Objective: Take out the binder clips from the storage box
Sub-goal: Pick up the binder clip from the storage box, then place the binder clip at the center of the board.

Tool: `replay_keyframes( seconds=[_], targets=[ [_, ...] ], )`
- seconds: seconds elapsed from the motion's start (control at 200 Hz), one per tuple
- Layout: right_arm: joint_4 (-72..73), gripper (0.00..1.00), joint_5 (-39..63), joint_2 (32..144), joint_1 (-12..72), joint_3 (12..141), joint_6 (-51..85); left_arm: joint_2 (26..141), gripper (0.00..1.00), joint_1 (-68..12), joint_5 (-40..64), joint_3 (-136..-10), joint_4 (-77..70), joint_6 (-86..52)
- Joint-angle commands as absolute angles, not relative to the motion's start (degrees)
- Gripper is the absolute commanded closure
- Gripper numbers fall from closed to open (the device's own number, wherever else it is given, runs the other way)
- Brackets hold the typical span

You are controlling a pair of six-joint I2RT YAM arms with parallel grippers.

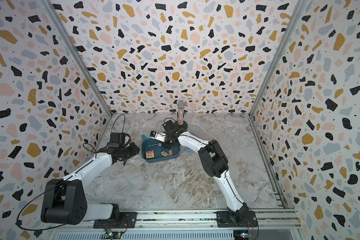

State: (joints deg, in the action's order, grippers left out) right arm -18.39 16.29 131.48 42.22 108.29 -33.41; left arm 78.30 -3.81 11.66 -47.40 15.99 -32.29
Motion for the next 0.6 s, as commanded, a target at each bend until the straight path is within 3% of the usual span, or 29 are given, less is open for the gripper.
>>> replay_keyframes(
  seconds=[0.0,0.22,0.596],
  targets=[
    [-15.86,1.0,19.15,125.76,42.02,107.32,-32.72,76.81,0.7,-3.52,11.67,-48.64,16.04,-31.36],
    [-13.56,1.0,18.51,122.98,41.4,105.01,-34.26,76.81,0.7,-3.52,11.67,-48.62,16.06,-31.29],
    [-12.5,1.0,25.46,106.97,37.98,89.04,-40.56,77.17,0.7,-3.52,11.6,-48.51,15.9,-31.29]
  ],
)
